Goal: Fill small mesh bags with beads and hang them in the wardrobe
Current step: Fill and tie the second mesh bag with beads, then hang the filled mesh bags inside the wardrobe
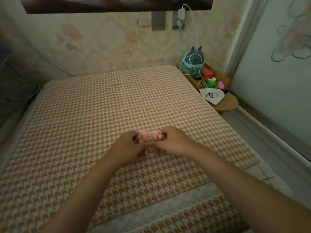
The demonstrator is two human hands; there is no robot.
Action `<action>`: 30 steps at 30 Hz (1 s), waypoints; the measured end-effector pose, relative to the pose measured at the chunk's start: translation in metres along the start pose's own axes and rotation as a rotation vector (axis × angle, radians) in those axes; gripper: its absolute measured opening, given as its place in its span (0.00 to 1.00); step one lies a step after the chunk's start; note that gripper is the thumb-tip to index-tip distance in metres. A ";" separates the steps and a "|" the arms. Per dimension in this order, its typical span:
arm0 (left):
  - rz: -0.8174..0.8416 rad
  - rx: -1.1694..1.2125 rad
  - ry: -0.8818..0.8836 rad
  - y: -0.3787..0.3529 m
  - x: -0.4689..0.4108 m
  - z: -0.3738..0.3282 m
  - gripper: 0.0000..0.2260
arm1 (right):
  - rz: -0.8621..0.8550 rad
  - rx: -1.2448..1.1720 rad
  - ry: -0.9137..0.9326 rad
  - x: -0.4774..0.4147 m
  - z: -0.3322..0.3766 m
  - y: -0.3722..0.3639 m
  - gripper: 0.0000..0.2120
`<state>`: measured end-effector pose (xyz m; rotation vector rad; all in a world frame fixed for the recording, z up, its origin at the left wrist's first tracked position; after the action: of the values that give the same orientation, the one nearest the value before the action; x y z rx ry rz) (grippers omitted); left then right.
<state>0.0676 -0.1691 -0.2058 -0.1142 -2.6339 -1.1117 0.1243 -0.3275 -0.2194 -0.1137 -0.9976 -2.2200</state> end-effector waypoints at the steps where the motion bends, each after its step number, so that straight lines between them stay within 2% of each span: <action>1: -0.023 0.019 0.002 0.003 -0.007 -0.001 0.09 | 0.031 -0.008 0.020 -0.008 0.001 0.004 0.16; 4: -0.071 0.097 -0.008 0.014 -0.036 -0.013 0.09 | 0.058 -0.057 0.058 -0.031 0.001 0.028 0.16; 8: -0.045 0.148 -0.018 0.027 -0.075 -0.047 0.06 | 0.013 -0.185 0.072 -0.047 -0.009 0.073 0.11; 10: -0.038 0.224 -0.012 0.032 -0.082 -0.072 0.05 | 0.000 -0.307 0.062 -0.039 -0.015 0.098 0.08; 13: 0.013 0.309 -0.010 0.031 -0.082 -0.135 0.06 | 0.010 -0.383 0.014 -0.007 -0.024 0.142 0.10; 16: 0.127 0.377 -0.049 0.027 -0.077 -0.225 0.07 | 0.001 -0.449 -0.052 0.045 -0.036 0.204 0.09; 19: 0.256 0.357 -0.056 0.022 -0.071 -0.329 0.07 | -0.079 -0.567 -0.097 0.119 -0.040 0.288 0.09; 21: 0.310 0.317 -0.058 0.022 -0.062 -0.414 0.10 | -0.170 -0.594 -0.151 0.181 -0.046 0.355 0.10; 23: 0.361 0.281 -0.077 0.018 -0.051 -0.481 0.10 | -0.240 -0.596 -0.183 0.233 -0.050 0.404 0.05; 26: 0.463 0.225 -0.134 0.000 -0.034 -0.595 0.09 | -0.367 -0.609 -0.231 0.321 -0.061 0.487 0.03; 28: 0.498 0.185 -0.212 -0.016 -0.026 -0.662 0.05 | -0.441 -0.611 -0.277 0.376 -0.071 0.529 0.05; 30: 0.544 0.131 -0.302 -0.036 -0.013 -0.722 0.06 | -0.533 -0.607 -0.320 0.428 -0.087 0.562 0.09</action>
<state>0.2358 -0.7083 0.2452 -0.9723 -2.6581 -0.7768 0.1675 -0.8882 0.2175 -0.5414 -0.5020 -3.0122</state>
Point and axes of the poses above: each hand's wrist, its own x-axis away from the middle knuckle, its own y-axis out of the back of the hand, z = x × y, the point moved 8 cm from there along -x, towards the middle knuckle, and after that the axes turned 13 degrees about z, right-handed, at the moved point
